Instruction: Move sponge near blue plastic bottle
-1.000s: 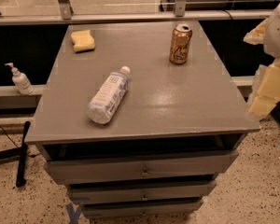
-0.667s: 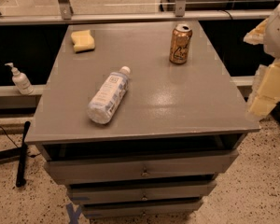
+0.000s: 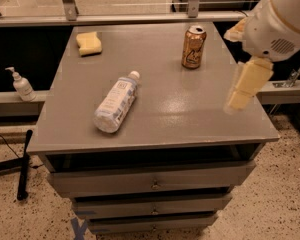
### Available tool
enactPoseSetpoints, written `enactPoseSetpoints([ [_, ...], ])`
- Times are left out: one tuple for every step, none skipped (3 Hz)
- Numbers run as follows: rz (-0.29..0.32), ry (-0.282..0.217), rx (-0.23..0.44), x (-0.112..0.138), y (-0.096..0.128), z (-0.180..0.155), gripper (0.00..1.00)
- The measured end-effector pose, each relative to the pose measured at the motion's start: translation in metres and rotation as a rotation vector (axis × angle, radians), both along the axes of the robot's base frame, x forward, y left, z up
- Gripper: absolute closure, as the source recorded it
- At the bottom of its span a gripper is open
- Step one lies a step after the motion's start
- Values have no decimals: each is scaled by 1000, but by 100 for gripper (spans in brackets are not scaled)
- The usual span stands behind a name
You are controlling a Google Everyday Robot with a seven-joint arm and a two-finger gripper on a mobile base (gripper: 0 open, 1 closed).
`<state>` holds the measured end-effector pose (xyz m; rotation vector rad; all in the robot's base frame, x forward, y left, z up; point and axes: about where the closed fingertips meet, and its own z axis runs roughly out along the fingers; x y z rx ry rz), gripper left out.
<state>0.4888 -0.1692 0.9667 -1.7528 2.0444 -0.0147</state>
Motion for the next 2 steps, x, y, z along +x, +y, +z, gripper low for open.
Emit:
enactPoseSetpoints([
  [66, -59, 75, 61, 42, -11, 0],
  [92, -99, 143, 118, 83, -10, 0],
])
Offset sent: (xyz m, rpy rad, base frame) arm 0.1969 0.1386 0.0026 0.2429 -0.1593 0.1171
